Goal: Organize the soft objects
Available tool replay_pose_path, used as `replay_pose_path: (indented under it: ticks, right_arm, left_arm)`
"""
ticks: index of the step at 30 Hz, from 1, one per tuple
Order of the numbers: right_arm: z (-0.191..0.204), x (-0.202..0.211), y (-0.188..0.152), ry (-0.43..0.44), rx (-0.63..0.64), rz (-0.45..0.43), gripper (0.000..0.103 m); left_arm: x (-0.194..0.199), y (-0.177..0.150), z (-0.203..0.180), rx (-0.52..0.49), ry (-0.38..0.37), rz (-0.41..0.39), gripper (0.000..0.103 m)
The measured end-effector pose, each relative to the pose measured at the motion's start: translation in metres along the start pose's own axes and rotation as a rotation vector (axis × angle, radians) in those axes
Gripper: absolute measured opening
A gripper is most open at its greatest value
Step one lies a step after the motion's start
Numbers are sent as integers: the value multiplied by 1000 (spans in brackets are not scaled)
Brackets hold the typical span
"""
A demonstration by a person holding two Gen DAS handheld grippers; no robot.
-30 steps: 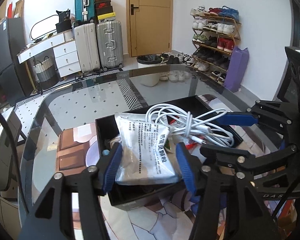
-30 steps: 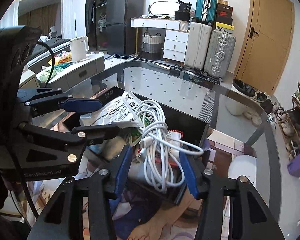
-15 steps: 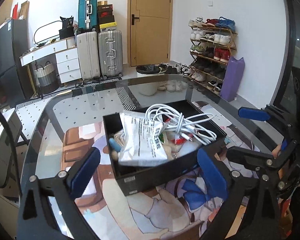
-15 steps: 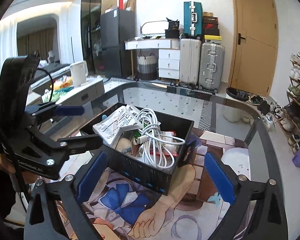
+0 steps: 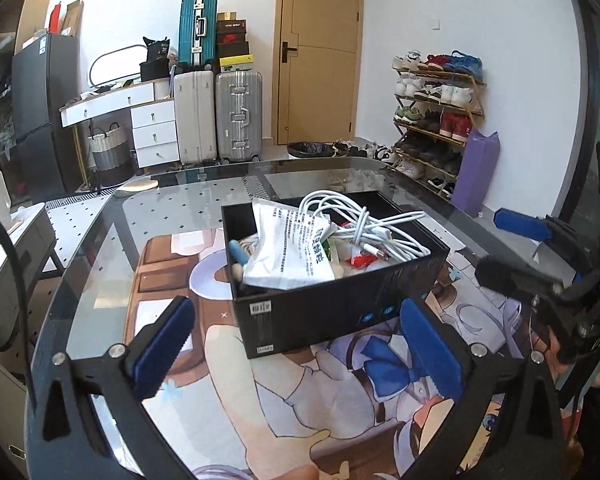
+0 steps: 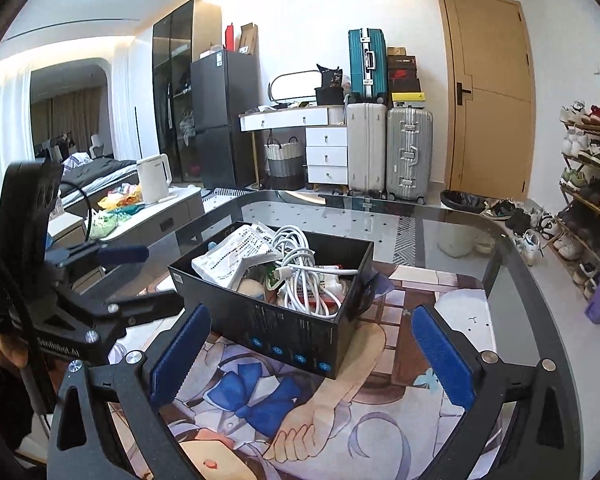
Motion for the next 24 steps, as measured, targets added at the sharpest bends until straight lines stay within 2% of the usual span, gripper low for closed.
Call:
replay_pose_path:
  ticks: [10, 24]
  right_arm:
    - [5, 2, -4, 6, 0, -42, 102]
    - [8, -3, -8, 21, 7, -35, 102]
  left_arm:
    - [0, -4, -4, -18, 13, -14, 103]
    - [3, -4, 2, -1, 30, -49, 103]
Point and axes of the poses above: each gripper's, at about its wrist camera, not at the fingertips, and x roughly against the way its jaws point, z to its left, y to its top, the point moved 4 cm from there along -x, roughly the way its jaws point, and after that the axes turned 9 degrees about -z, right-handed, at the moved point
